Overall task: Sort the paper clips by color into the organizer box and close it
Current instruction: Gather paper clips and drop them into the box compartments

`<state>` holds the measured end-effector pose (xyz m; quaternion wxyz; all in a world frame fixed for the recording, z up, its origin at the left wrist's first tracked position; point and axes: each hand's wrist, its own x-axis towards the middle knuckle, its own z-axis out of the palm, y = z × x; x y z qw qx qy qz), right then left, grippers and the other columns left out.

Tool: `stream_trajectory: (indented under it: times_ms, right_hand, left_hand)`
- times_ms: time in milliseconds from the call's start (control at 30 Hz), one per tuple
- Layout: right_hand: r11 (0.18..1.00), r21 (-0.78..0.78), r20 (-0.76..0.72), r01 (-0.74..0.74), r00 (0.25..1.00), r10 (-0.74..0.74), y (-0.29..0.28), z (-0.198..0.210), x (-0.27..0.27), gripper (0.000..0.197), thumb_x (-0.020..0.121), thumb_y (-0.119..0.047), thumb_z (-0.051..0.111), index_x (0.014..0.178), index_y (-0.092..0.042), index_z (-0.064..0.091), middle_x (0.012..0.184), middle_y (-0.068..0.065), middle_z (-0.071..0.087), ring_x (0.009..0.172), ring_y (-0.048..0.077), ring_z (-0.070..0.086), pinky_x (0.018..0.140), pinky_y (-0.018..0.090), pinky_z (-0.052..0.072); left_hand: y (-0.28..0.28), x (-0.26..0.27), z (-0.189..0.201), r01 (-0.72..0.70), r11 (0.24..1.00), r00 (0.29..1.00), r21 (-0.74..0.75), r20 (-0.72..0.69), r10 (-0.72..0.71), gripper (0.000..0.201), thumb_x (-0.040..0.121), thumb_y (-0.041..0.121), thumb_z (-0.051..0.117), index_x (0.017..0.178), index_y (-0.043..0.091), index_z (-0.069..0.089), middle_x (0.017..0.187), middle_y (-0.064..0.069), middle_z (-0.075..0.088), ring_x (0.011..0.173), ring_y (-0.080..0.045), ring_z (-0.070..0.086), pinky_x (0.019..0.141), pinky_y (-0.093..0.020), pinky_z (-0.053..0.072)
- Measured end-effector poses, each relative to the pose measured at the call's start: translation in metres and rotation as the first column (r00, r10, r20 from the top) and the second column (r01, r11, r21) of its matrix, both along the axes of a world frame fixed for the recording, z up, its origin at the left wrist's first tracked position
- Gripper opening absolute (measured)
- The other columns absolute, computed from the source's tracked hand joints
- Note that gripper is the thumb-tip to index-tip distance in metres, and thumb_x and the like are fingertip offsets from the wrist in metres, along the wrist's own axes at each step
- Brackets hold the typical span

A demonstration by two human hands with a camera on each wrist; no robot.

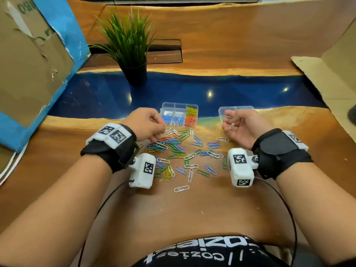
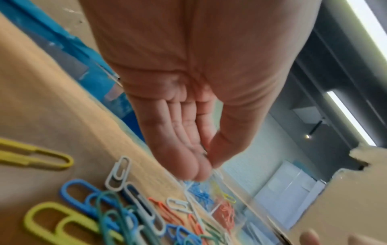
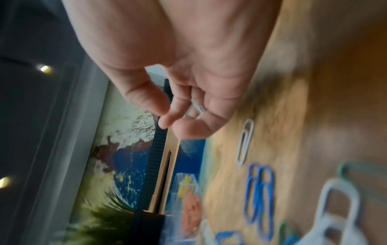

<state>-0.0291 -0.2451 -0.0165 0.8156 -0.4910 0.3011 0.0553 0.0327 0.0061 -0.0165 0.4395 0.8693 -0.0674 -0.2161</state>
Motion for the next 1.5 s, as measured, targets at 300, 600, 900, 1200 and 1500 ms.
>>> stream_trajectory:
  times_ms: [300, 600, 900, 1200, 1500]
  right_hand:
    - [-0.200, -0.808, -0.583, -0.554, 0.707, 0.399, 0.006, 0.007, 0.006, 0.008, 0.077, -0.018, 0.071, 0.082, -0.023, 0.068, 0.082, -0.006, 0.063, 0.082, 0.014, 0.055, 0.074, 0.022, 0.043]
    - [-0.527, -0.702, -0.694, -0.479, 0.628, 0.352, 0.025, 0.007, 0.012, 0.022, 0.081, -0.021, 0.065, 0.102, -0.014, 0.066, 0.108, 0.008, 0.065, 0.099, 0.025, 0.062, 0.079, 0.030, 0.051]
    - [-0.539, -0.663, -0.739, -0.519, 0.569, 0.361, 0.034, 0.006, 0.017, 0.021, 0.078, -0.019, 0.065, 0.099, -0.014, 0.063, 0.096, 0.005, 0.064, 0.084, 0.022, 0.057, 0.065, 0.025, 0.045]
    - [0.760, -0.380, -0.219, -0.527, 0.849, 0.480, 0.029, 0.002, 0.018, 0.018, 0.083, 0.007, 0.049, 0.069, -0.005, 0.052, 0.066, 0.009, 0.048, 0.060, 0.018, 0.052, 0.061, 0.022, 0.056]
    - [0.651, -0.527, -0.338, -0.546, 0.838, 0.429, 0.047, 0.000, 0.031, 0.017, 0.083, -0.018, 0.052, 0.068, -0.013, 0.045, 0.061, 0.004, 0.038, 0.047, 0.016, 0.034, 0.041, 0.019, 0.029]
  left_hand:
    - [-0.006, 0.000, 0.005, -0.057, 0.991, 0.987, -0.118, -0.154, 0.038, 0.033, 0.086, -0.008, 0.028, 0.069, 0.010, 0.051, 0.067, -0.008, 0.046, 0.052, -0.018, 0.051, 0.040, -0.019, 0.044]
    - [-0.015, 0.001, 0.002, 0.011, 0.812, 0.945, 0.583, 0.260, -0.200, 0.011, 0.083, 0.029, 0.060, 0.082, 0.026, 0.070, 0.070, 0.013, 0.055, 0.077, -0.012, 0.052, 0.062, -0.023, 0.038]
    - [-0.033, 0.003, -0.002, 0.109, 0.707, 0.929, 0.699, 0.182, -0.323, 0.015, 0.079, 0.025, 0.067, 0.087, 0.013, 0.071, 0.091, -0.007, 0.069, 0.085, -0.026, 0.065, 0.066, -0.030, 0.051]
    - [-0.034, 0.003, -0.005, 0.155, 0.674, 0.922, 0.722, 0.140, -0.362, 0.035, 0.076, 0.041, 0.067, 0.089, 0.008, 0.068, 0.091, -0.009, 0.069, 0.084, -0.025, 0.064, 0.060, -0.027, 0.046]
    - [-0.007, 0.003, 0.011, -0.010, 0.953, 0.993, 0.301, 0.112, -0.025, 0.018, 0.076, 0.024, 0.064, 0.061, 0.017, 0.055, 0.053, 0.004, 0.049, 0.048, -0.016, 0.044, 0.047, -0.022, 0.034]
